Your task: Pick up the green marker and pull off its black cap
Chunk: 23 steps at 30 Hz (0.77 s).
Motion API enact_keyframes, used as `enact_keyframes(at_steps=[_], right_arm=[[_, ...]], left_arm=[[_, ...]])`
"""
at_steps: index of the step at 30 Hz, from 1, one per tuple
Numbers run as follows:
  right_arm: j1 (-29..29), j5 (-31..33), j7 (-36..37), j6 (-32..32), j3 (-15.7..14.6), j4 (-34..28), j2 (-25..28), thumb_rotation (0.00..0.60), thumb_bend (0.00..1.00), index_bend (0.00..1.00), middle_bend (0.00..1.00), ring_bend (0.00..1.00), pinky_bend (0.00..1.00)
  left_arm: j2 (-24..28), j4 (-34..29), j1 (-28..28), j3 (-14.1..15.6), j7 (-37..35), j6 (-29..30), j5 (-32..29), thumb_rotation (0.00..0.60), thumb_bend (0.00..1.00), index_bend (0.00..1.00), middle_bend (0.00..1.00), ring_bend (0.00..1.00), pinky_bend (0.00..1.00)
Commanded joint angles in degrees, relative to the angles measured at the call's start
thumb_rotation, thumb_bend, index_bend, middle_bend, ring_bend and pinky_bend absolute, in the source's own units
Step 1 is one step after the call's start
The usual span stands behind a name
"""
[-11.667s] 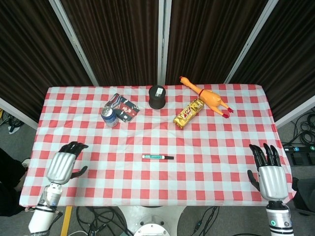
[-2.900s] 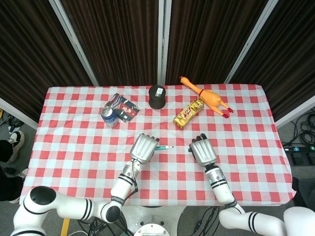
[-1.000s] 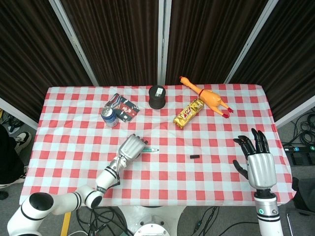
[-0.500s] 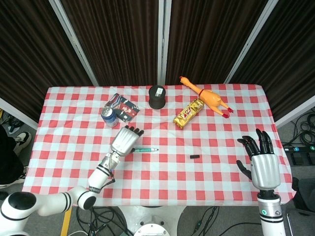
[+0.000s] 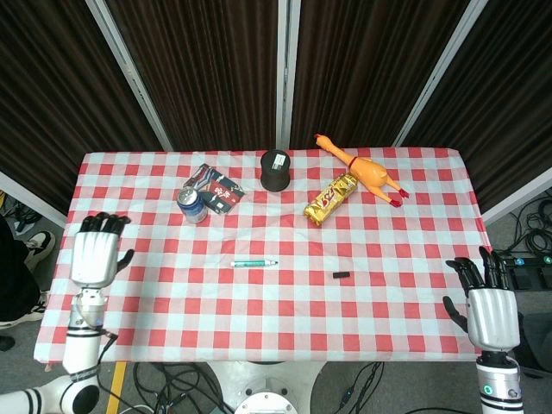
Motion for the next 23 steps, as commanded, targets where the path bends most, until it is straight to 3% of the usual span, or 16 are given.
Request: enact_keyframes(at_steps=[1, 3, 6, 15, 23], right_arm=[[-2.2, 2.0, -3.4, -0.6, -1.8, 2.5, 0.1, 0.6, 0.17, 0.21, 0.23, 0.0, 0.03], [-3.2, 2.6, -5.6, -0.4, -2.3, 4.6, -0.7, 0.6, 0.2, 0.17, 0.21, 0.0, 0.01], [-4.5, 2.9, -2.5, -0.5, -3.1, 7.3, -1.5, 0.6, 0.24, 0.11, 0.17, 0.0, 0.0], [-6.7, 0.9, 4.9, 1.8, -3.0, 11.4, -1.1, 0.6, 0.26, 0.11, 0.16, 0.0, 0.0], [-7.3, 0.6, 5.1, 1.8, -2.3, 10.7, -0.8, 0.6, 0.26, 0.11, 0.16, 0.0, 0.0]], left_arm=[[3.0, -0.2, 6.0, 3.9, -5.4, 1.9, -1.1, 0.6, 0.17, 0.33, 0.33, 0.23, 0.25], [3.5, -0.1, 7.9, 4.9, -7.0, 2.1, -1.3, 0.6, 0.17, 0.32, 0.31, 0.22, 0.24], [4.0, -0.1, 10.7, 6.4, -10.2, 3.3, 0.0, 0.594, 0.17, 0.3, 0.28, 0.19, 0.21], [5.7, 1.0, 15.6, 8.8, -14.9, 7.0, 6.9, 0.505, 0.17, 0.29, 0.26, 0.18, 0.2], [7.2, 3.4, 16.6, 8.4, -19.8, 5.2, 10.0, 0.556, 0.17, 0.3, 0.27, 0.18, 0.2]])
